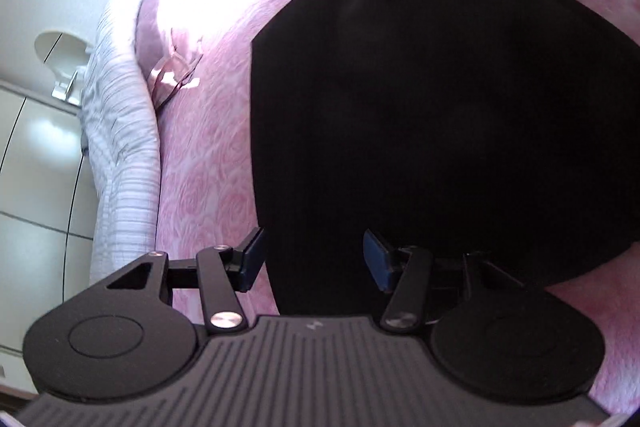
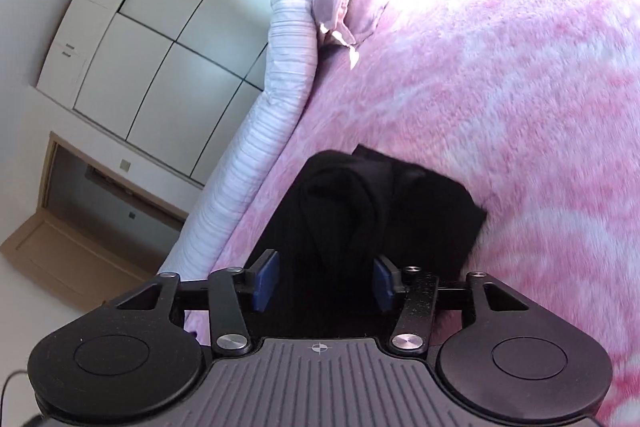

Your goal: Fold clothes

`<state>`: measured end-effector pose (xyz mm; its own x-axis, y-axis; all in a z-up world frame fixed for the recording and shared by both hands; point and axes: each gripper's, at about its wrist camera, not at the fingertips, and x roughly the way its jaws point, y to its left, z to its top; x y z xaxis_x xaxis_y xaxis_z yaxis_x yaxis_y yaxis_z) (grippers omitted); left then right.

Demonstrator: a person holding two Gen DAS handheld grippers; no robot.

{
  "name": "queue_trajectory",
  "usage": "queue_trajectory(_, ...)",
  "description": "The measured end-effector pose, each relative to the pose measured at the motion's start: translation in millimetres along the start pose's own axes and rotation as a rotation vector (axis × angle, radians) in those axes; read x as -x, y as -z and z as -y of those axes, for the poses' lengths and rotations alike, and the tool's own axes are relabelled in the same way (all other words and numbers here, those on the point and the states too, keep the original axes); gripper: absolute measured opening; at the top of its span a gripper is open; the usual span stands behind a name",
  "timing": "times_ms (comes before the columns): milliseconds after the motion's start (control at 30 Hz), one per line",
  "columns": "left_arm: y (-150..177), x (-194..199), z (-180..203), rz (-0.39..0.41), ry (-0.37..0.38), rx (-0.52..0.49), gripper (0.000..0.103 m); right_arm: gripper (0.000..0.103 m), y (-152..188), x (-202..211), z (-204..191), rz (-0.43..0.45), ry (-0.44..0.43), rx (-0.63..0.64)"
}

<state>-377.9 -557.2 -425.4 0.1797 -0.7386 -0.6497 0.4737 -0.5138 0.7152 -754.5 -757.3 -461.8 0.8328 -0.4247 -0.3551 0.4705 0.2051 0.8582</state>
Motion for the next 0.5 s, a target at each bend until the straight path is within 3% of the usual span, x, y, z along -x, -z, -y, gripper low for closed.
queue_trajectory(67, -12.6, -2.3, -9.0, 0.002, -0.005, 0.015, 0.051, 0.045, -4.9, 1.5, -2.4, 0.01, 0.007, -0.008)
queue_trajectory(100, -17.4, -6.3, -14.2, 0.004, -0.008, 0.02, 0.051, 0.015, -6.7, 7.0, -2.3, 0.022, 0.027, -0.006)
queue_trajectory(133, -18.4, -8.6, -16.0, 0.007, -0.011, 0.022, 0.051, 0.011, -8.5, 13.1, -1.9, 0.034, 0.05, -0.003)
queue_trajectory(233, -16.3, -16.5, -14.2, 0.0, 0.004, 0.028, 0.05, 0.011, -6.6, 21.5, 20.7, 0.019, 0.112, -0.016)
queue_trajectory(333, -11.9, -25.7, -17.7, -0.007, 0.008, 0.02, 0.05, 0.011, -6.2, 21.6, 32.6, 0.02, 0.098, -0.067)
queue_trajectory(400, -6.6, -23.3, -22.7, -0.009, 0.006, 0.023, 0.051, 0.013, -10.4, 24.6, 19.6, 0.001, 0.116, -0.005)
queue_trajectory(500, 12.4, -8.6, -28.9, -0.008, -0.036, -0.024, 0.053, 0.029, -6.1, 38.0, -7.5, -0.033, 0.165, 0.167)
